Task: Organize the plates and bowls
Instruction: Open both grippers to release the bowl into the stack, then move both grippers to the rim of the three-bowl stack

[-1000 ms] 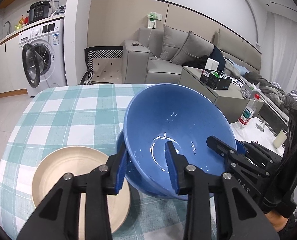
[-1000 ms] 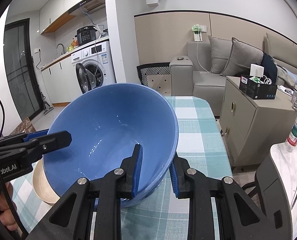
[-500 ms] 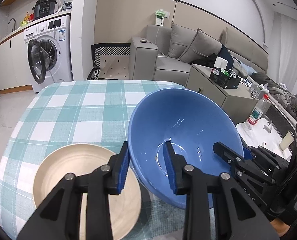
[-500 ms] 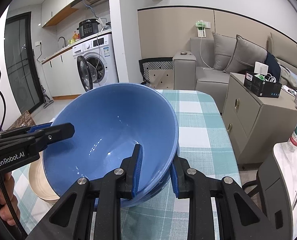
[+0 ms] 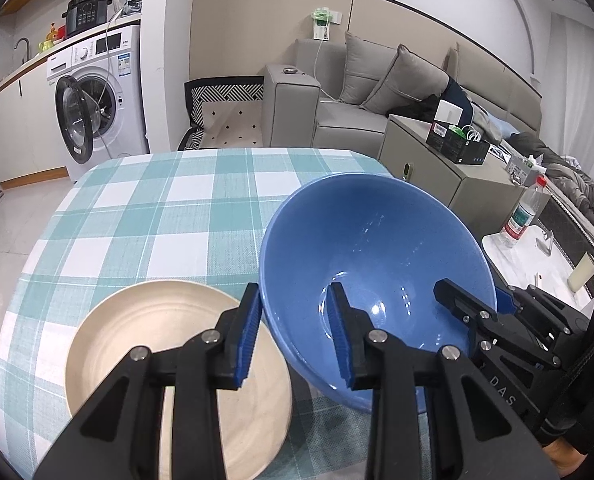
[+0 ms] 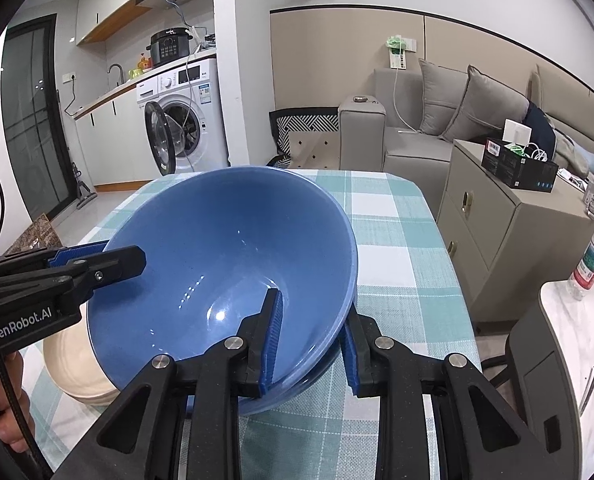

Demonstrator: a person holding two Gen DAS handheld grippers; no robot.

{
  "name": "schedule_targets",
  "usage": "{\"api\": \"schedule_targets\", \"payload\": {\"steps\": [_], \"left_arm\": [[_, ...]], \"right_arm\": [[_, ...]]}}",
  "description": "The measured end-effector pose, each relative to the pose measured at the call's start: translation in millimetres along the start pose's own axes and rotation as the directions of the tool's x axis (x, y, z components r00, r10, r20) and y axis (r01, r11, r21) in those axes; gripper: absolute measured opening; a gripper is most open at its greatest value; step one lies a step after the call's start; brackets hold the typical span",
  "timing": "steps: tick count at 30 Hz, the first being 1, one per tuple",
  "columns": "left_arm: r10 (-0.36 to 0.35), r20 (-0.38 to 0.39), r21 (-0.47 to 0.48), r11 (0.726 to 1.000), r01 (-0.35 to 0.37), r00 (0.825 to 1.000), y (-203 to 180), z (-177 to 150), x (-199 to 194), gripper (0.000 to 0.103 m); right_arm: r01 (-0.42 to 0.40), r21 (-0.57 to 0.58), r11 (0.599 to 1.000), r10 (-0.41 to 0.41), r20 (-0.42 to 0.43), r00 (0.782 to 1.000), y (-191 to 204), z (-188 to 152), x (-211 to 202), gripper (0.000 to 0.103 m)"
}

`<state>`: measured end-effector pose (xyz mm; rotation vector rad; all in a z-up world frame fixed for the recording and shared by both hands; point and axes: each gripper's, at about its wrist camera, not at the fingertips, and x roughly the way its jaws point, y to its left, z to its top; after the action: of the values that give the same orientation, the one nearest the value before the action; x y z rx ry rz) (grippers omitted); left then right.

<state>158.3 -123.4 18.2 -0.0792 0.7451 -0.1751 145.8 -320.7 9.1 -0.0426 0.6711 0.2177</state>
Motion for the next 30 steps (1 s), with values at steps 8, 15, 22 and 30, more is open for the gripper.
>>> {"api": "schedule_targets", "payload": {"steps": [8,15,22,30], "left_arm": [[0.003,-0.012,-0.007,1.000,-0.003,1.000,3.2,-2.6,4.7,0.032],[0.004,-0.020,0.000,1.000,-0.004,1.000,2.9,-4.6,6.5,0.032],[0.007,-0.029,0.002,1.000,-0.006,1.000,5.1,-6.2,5.8,0.035],[-0.001,-0.039,-0.025,1.000,0.000,0.999,18.3,-9.2,1.1,0.060]], "right_arm": [[0.008,-0.014,1.000,-0.008,0.006,1.000,4.7,-2.1,1.4,0.034],[0.003,-0.014,1.000,-0.002,0.007,1.000,7.3,-3.0,0.6,0.036],[-0.003,-0.006,1.000,0.003,0.019,1.000,-4.0,-0.9,-2.8,0.051],[-0.059,0.053,0.997,0.057,0.042,0.997,-30.6,2.3,-13.7,0.088]]}}
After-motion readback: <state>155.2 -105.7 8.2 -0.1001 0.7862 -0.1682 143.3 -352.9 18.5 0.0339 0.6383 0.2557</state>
